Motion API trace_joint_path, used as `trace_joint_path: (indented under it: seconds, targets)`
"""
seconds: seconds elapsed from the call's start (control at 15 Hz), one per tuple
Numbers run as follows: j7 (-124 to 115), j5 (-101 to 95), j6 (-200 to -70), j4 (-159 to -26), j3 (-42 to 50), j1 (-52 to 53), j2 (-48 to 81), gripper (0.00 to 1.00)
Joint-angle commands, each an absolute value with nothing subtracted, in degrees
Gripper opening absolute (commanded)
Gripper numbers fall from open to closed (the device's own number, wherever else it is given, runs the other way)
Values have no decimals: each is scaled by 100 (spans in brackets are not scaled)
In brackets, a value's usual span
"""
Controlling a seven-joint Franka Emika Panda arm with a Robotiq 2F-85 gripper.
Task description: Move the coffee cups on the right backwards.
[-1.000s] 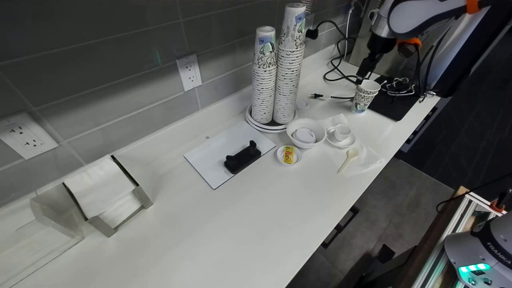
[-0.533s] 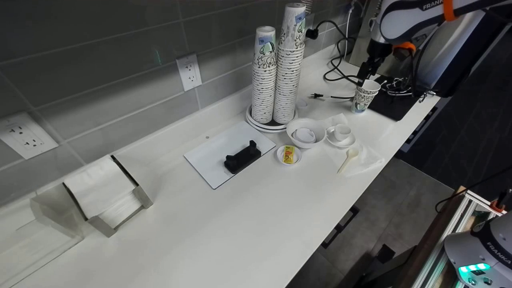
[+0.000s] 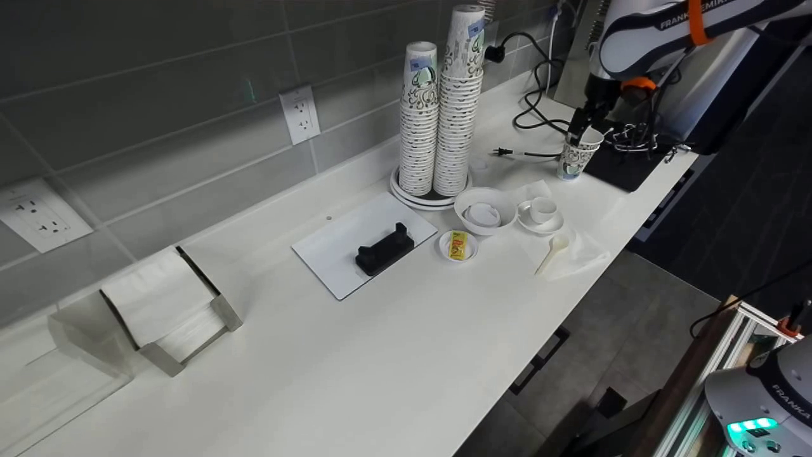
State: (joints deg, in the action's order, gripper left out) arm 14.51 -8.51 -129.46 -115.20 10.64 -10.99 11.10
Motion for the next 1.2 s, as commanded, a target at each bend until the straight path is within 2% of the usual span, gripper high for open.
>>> trace_joint_path:
  seconds: [0.0, 0.2, 0.27, 0.33, 0.4, 0.47, 0.53, 0.6, 0.73, 0.87, 1.0, 1.13]
  targets:
    - [1414, -682, -13146, -11447, 1024, -1188, 1316, 100]
    - [1460, -574, -13324, -11474, 999, -1217, 1426, 100]
    - [1476, -545, -13382, -11490, 993, -1224, 1462, 96]
    - [1491, -501, -13435, -11500, 984, -1232, 1495, 86]
    - [1444, -523, -13511, -11511, 994, -1223, 1528, 83]
    - [1433, -528, -13543, -11513, 995, -1221, 1555, 75]
    - [1433, -537, -13609, -11521, 993, -1219, 1584, 60]
    - [1435, -543, -13663, -11523, 992, -1220, 1601, 54]
    - [1416, -587, -13692, -11524, 1001, -1213, 1641, 46]
    - [1399, -642, -13752, -11533, 1016, -1206, 1661, 31]
    - [1395, -670, -13810, -11539, 1022, -1202, 1661, 10]
    - [1345, -813, -13909, -11563, 1059, -1171, 1651, 0]
